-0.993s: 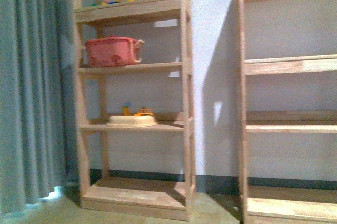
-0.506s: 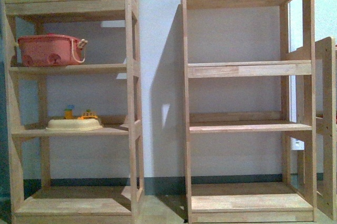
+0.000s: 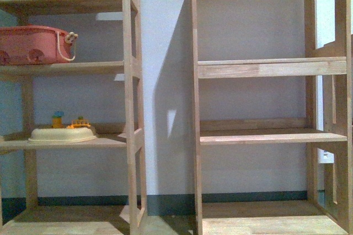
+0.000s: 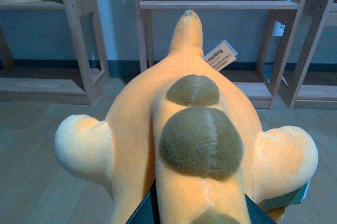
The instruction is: Put away toys
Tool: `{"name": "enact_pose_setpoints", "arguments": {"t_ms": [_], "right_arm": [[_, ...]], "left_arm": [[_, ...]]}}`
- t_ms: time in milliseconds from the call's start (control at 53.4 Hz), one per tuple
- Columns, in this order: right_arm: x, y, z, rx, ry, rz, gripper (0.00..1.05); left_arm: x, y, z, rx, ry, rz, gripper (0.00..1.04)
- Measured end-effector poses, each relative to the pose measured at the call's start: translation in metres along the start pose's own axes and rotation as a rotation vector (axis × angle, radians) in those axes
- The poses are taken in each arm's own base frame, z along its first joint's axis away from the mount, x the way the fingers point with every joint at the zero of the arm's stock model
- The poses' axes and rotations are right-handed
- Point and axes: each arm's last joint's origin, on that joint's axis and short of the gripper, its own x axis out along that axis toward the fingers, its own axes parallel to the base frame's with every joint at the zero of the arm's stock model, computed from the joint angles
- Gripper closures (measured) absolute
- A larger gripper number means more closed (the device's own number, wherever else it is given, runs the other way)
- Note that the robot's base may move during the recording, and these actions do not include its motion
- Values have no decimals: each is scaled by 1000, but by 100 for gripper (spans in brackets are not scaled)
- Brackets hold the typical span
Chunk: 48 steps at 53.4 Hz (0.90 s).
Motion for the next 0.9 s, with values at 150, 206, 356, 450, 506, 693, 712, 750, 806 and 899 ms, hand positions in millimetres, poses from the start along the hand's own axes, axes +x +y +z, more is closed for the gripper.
{"name": "enact_pose_setpoints", "arguments": {"t_ms": [150,206,356,450,506,693,712,750,806,899], "right_arm": [[0,0,0,0,0,-1,98],[0,0,0,0,0,0,98],[0,0,0,0,0,0,98],[0,0,0,0,0,0,98],[0,0,0,0,0,0,98],[0,0,0,0,0,0,98],[0,0,0,0,0,0,98],[0,0,0,0,0,1,98],[0,0,0,0,0,1,98],[0,0,0,0,0,0,98]], "left_arm": [[0,0,0,0,0,1,6],[0,0,0,0,0,0,6],[0,0,0,0,0,0,6],[0,0,0,0,0,0,6],[0,0,0,0,0,0,6],[0,0,0,0,0,0,6],[0,0,0,0,0,0,6],[0,0,0,0,0,0,6],[0,0,0,0,0,0,6],[0,0,0,0,0,0,6]]}}
